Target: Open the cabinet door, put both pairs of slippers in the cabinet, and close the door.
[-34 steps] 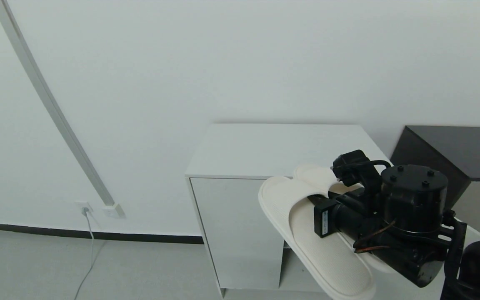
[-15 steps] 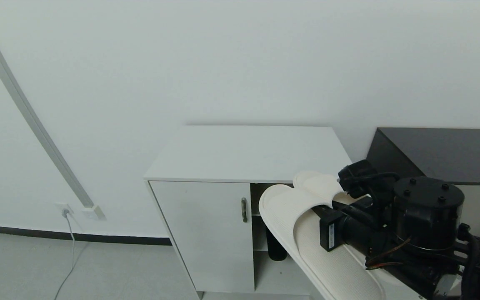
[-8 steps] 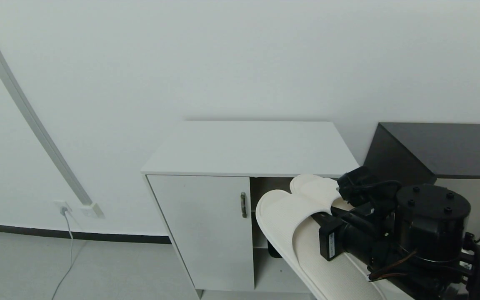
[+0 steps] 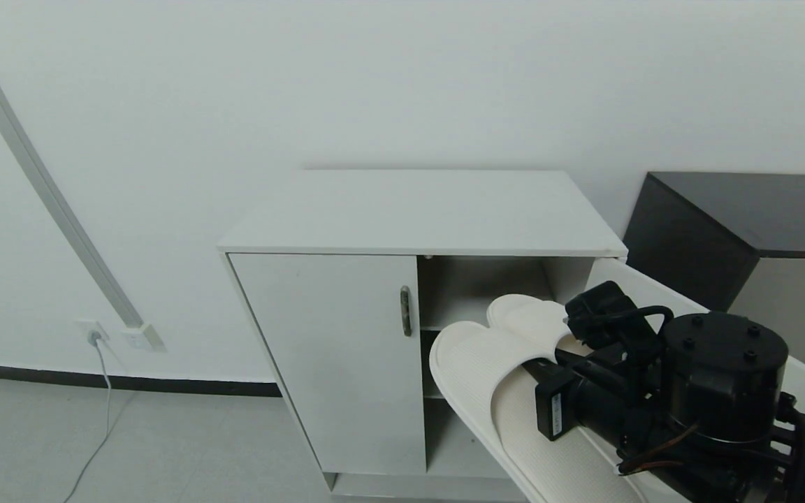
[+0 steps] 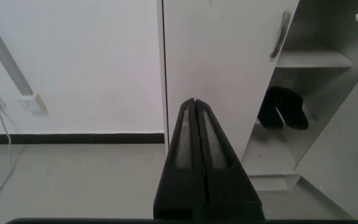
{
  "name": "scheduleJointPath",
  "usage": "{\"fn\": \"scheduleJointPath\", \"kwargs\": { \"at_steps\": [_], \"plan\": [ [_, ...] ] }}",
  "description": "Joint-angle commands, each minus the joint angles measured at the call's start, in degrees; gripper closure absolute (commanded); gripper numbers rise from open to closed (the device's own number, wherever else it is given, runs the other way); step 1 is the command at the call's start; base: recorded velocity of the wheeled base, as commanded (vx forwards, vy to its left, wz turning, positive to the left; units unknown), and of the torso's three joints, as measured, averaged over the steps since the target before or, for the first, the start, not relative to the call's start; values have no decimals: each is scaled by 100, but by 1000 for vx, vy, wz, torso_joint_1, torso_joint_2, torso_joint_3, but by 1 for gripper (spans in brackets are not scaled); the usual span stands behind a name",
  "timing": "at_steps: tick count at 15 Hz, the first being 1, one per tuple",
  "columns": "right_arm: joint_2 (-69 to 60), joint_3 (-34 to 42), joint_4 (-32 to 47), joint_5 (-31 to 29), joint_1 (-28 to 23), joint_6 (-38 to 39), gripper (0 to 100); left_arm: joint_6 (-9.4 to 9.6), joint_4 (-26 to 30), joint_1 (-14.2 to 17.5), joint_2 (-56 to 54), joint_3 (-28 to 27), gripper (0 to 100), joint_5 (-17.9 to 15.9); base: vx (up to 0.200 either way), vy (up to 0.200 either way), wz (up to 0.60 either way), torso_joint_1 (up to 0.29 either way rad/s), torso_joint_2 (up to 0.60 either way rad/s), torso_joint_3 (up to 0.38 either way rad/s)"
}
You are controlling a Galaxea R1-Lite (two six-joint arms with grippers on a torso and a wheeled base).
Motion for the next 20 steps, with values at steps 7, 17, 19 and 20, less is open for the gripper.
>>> {"fn": "scheduleJointPath", "kwargs": {
  "at_steps": [7, 17, 19, 20],
  "plan": [
    [56, 28, -2, 1, 4, -19, 100, -24, -1, 4, 7, 0, 100, -2, 0, 0, 0, -178, 503, 318],
    [74, 55, -2, 1, 4, -19, 100, -33, -1, 4, 7, 0, 100, 7, 0, 0, 0, -119, 466, 347],
    [100, 55, -2, 10, 4, -19, 100, -33, -1, 4, 7, 0, 100, 7, 0, 0, 0, -37, 430, 391],
    [100, 63, -2, 10, 4, -19, 100, -33, -1, 4, 7, 0, 100, 7, 0, 0, 0, -7, 437, 422]
  ]
}}
